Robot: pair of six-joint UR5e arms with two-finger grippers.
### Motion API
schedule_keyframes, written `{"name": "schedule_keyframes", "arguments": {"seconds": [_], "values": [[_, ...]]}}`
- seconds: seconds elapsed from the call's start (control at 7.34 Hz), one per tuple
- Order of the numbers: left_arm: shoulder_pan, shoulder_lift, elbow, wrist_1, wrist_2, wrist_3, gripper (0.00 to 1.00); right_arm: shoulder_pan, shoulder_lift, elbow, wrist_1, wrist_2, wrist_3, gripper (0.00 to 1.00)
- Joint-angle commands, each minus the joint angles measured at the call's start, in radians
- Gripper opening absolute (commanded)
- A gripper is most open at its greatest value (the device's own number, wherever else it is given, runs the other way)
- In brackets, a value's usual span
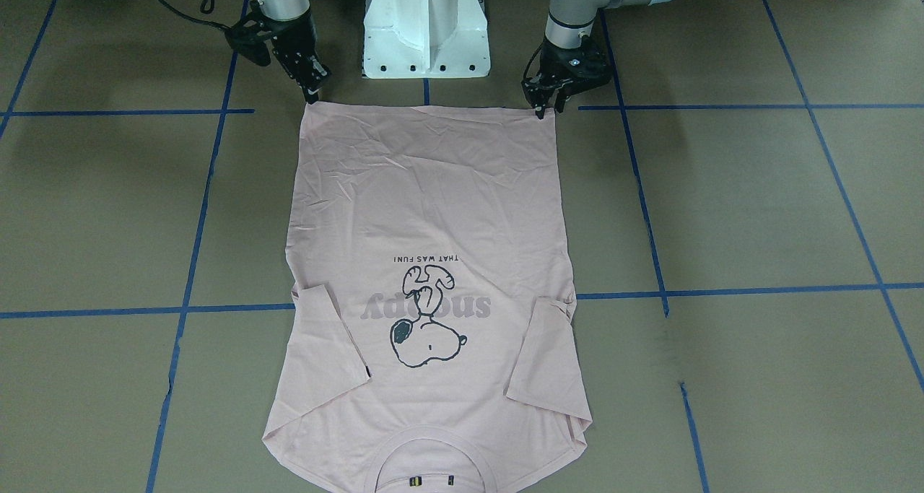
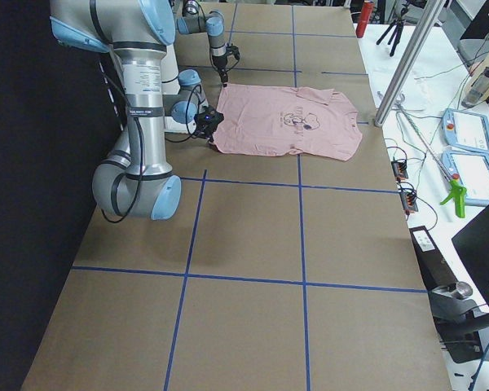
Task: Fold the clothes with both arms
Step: 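Grasp both bottom hem corners with the left and right grippers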
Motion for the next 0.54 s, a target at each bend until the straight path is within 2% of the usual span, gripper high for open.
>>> {"name": "schedule_keyframes", "arguments": {"seconds": [0.0, 0.14, 0.27, 0.41], "values": [[0.008, 0.004, 0.000, 0.000, 0.000, -0.004, 0.41, 0.000, 0.001, 0.000, 0.000, 0.000, 0.000, 0.00], [0.009, 0.004, 0.000, 0.000, 0.000, -0.004, 0.25, 0.000, 0.001, 0.000, 0.000, 0.000, 0.000, 0.00], [0.015, 0.004, -0.002, 0.000, 0.000, -0.004, 0.00, 0.000, 0.001, 0.000, 0.000, 0.000, 0.000, 0.00], [0.016, 0.002, -0.011, 0.009, 0.002, -0.004, 0.00, 0.000, 0.003, 0.000, 0.000, 0.000, 0.000, 0.00]]}}
